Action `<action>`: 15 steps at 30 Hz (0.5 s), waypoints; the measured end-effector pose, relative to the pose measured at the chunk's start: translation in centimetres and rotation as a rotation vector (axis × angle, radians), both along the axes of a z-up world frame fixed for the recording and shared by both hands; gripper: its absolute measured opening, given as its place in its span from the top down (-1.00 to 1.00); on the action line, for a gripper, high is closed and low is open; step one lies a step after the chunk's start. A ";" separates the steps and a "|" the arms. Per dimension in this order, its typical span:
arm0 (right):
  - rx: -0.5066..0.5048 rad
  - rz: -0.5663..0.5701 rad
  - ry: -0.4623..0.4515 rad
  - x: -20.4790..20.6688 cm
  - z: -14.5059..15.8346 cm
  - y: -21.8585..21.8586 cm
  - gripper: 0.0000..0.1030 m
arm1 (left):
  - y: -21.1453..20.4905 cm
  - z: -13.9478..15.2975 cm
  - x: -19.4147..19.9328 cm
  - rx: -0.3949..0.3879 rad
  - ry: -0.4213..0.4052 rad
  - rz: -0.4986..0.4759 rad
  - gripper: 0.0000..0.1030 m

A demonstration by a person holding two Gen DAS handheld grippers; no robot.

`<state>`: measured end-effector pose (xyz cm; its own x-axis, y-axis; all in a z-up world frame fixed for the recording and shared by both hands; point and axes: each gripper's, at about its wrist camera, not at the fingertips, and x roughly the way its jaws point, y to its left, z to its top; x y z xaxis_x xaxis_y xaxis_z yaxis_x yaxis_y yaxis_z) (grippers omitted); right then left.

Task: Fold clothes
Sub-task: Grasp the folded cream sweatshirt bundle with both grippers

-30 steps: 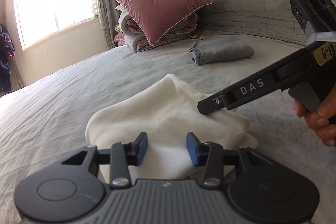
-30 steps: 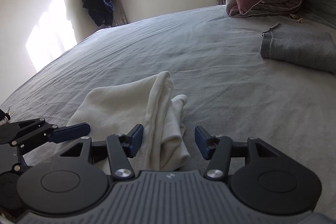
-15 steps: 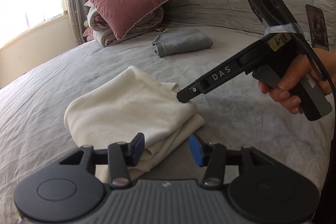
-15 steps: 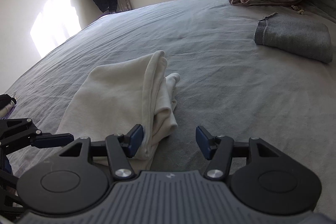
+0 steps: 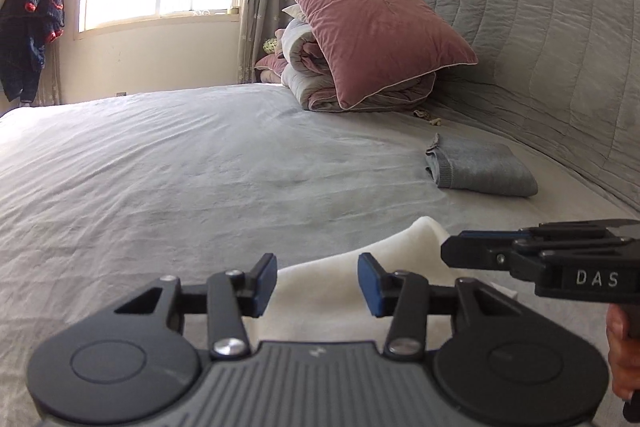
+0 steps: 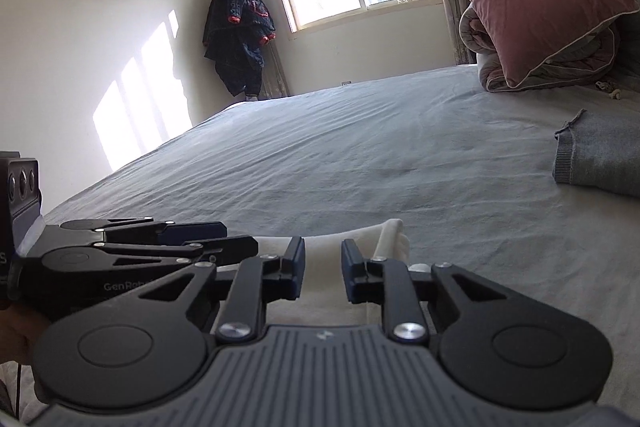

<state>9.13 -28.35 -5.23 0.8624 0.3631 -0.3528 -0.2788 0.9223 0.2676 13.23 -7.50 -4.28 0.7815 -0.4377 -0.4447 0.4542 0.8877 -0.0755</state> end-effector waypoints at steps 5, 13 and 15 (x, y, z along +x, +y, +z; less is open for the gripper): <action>-0.032 -0.051 0.045 1.1 -1.4 -0.3 0.60 | -0.1 -1.6 1.6 -0.006 0.025 0.024 0.15; -0.046 -0.066 0.123 0.4 -2.0 -2.3 1.00 | 0.3 -1.3 2.0 0.023 0.111 0.050 0.08; -0.034 -0.054 0.127 -0.1 -1.5 -2.1 0.84 | 0.8 -1.2 1.7 0.009 0.140 0.060 0.03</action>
